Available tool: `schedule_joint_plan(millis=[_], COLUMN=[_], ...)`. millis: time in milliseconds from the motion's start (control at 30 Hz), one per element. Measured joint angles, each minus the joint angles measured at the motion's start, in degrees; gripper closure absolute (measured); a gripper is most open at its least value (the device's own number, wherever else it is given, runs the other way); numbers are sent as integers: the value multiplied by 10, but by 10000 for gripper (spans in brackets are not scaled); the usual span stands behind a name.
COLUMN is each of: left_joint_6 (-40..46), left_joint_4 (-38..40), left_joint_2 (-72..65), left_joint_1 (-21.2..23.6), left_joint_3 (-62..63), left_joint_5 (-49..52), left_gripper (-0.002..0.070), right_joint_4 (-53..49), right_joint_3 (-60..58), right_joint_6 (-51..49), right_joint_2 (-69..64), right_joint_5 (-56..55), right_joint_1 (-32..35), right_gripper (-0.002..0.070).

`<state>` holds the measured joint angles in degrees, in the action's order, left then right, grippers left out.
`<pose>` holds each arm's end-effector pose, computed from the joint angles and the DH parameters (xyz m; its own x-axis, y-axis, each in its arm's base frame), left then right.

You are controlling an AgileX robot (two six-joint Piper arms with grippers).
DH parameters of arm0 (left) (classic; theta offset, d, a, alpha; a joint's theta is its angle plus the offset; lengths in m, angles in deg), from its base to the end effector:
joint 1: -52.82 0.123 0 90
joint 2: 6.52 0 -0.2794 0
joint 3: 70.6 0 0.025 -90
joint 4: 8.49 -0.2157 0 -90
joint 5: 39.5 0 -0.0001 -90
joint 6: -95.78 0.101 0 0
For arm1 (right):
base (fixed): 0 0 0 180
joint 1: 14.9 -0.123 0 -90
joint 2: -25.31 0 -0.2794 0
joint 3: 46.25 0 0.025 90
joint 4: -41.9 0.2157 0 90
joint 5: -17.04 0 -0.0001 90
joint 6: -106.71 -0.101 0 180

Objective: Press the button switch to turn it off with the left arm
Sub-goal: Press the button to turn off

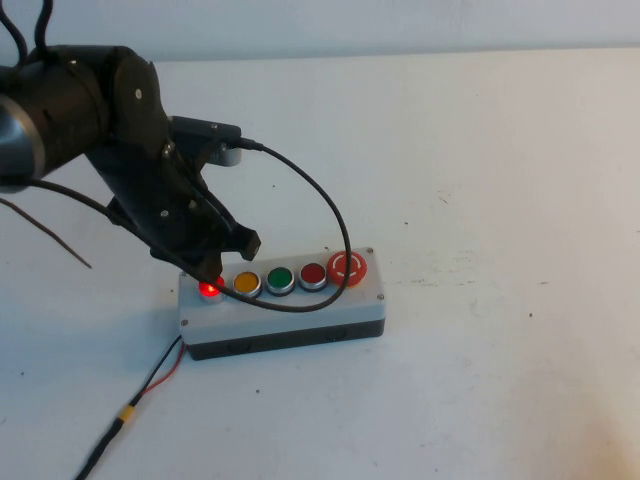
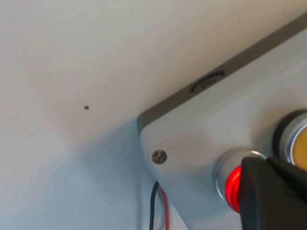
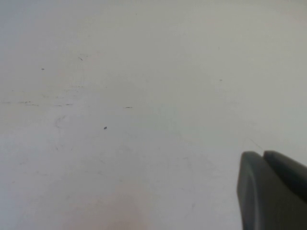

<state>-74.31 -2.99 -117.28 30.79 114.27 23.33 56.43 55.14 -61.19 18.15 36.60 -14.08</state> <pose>0.3056 -0.1329 0.2506 -0.8511 0.4827 -0.2066 0.5030 0.8624 -0.0575 0.0335 0.0080 0.1729 -0.2564 0.0319 -0.9661 -0.0597 0.9970 0.0488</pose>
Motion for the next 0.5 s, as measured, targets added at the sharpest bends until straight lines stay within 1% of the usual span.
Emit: schedule_joint_plan(millis=[167, 500], left_joint_6=[0, -1], left_joint_4=[-1, -1], left_joint_2=[-3, -19], left_joint_1=[0, 0], left_joint_3=[1, 12], left_joint_5=[-15, 0], left_gripper=[677, 677], right_joint_4=[0, 0], right_joint_3=[0, 0], right_joint_6=[0, 0], right_joint_2=[0, 0], right_joint_5=[0, 0], right_joint_1=[0, 0], right_gripper=[692, 692])
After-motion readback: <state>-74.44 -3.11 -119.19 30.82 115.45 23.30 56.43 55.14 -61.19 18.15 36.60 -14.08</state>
